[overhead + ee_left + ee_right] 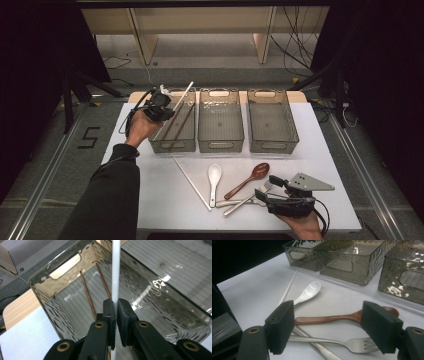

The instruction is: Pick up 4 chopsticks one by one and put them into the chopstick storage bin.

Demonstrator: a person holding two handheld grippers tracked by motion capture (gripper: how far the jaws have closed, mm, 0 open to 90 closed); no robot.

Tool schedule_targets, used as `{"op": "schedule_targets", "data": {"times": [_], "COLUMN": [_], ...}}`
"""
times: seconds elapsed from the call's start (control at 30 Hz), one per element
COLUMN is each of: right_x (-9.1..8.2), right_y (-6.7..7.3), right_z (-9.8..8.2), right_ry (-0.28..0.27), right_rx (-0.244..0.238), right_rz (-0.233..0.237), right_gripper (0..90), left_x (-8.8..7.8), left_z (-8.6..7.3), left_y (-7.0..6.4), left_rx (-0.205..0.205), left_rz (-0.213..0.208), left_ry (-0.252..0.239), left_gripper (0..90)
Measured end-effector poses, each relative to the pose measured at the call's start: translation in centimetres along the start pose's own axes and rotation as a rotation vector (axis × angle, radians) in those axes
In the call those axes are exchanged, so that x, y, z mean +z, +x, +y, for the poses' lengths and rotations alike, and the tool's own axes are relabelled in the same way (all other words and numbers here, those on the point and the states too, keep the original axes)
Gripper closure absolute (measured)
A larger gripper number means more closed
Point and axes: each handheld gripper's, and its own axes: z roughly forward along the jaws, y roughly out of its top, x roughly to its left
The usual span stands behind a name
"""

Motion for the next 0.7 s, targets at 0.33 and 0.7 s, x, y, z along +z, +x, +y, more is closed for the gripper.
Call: {"op": "schedule_targets", "data": {"times": [0.33, 0.7], "right_x": [0.0, 0.0], "right_y": [0.0, 0.0], "right_z": [0.0, 0.0], "right_ry": [-0.001, -0.001], "right_rx": [0.001, 0.000], "right_rz": [0.000, 0.001], "right_gripper": [28.2, 28.2], "left_x": [0.8, 1.9], "left_z": [-0.5, -1.2], "left_y": [0.4, 0.4], "left_rx": [-0.045, -0.095], "left_rz": [-0.011, -0.018], "left_ry": [0.028, 0.050], "left_gripper": [84.5, 83.5]}}
